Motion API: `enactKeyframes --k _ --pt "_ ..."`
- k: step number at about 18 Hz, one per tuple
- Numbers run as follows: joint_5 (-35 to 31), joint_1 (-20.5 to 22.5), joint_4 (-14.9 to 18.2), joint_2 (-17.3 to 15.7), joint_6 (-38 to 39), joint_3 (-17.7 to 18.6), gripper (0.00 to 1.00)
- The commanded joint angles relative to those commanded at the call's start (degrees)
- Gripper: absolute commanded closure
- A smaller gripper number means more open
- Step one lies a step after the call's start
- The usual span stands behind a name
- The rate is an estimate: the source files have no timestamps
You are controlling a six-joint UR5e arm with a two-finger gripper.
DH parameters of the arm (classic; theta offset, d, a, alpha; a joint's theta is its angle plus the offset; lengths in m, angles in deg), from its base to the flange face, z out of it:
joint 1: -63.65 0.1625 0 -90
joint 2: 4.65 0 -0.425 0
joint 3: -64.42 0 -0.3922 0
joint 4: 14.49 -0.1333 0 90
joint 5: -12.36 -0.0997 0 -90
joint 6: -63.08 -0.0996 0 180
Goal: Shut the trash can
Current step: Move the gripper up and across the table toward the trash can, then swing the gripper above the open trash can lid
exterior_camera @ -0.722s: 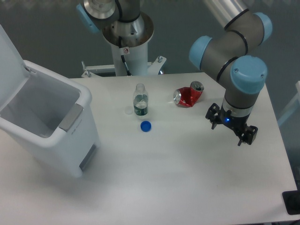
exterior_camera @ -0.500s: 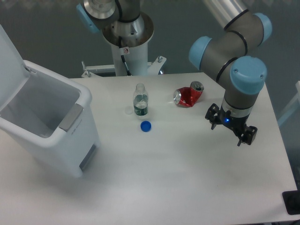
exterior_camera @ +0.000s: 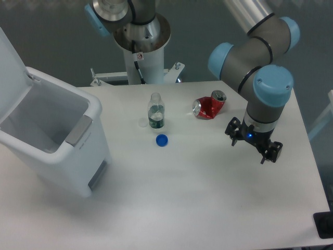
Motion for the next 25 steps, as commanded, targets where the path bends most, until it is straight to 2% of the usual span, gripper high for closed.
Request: enactKeyframes --k 3,5,7,10,11,13,15,17,21,25 --pt "1.0 -1.2 -0.3 -1.0 9.5 -0.7 0.00" --pt "1.0 -2.5 -0.3 -2.8 14.8 -0.7 0.00" --pt "1.2 -4.0 -0.2 -4.9 19.2 -0.4 0.00" --pt "1.6 -6.0 -0.1 -10.3 25.8 0.5 0.00" --pt "1.7 -6.8 -0.1 -12.0 26.4 1.0 0.06" --pt "3.6 -7.4 0.2 -15.8 27.2 3.3 0.38" --pt "6.2 -7.7 0.3 -21.0 27.4 6.7 0.69" --pt "8.2 -8.3 1.7 -25.3 27.5 9.0 1.00" --pt "12.1 -12.4 8.0 -31.6 28.8 9.5 1.00" --pt "14.7 -18.0 10.1 -36.8 32.0 9.5 1.00"
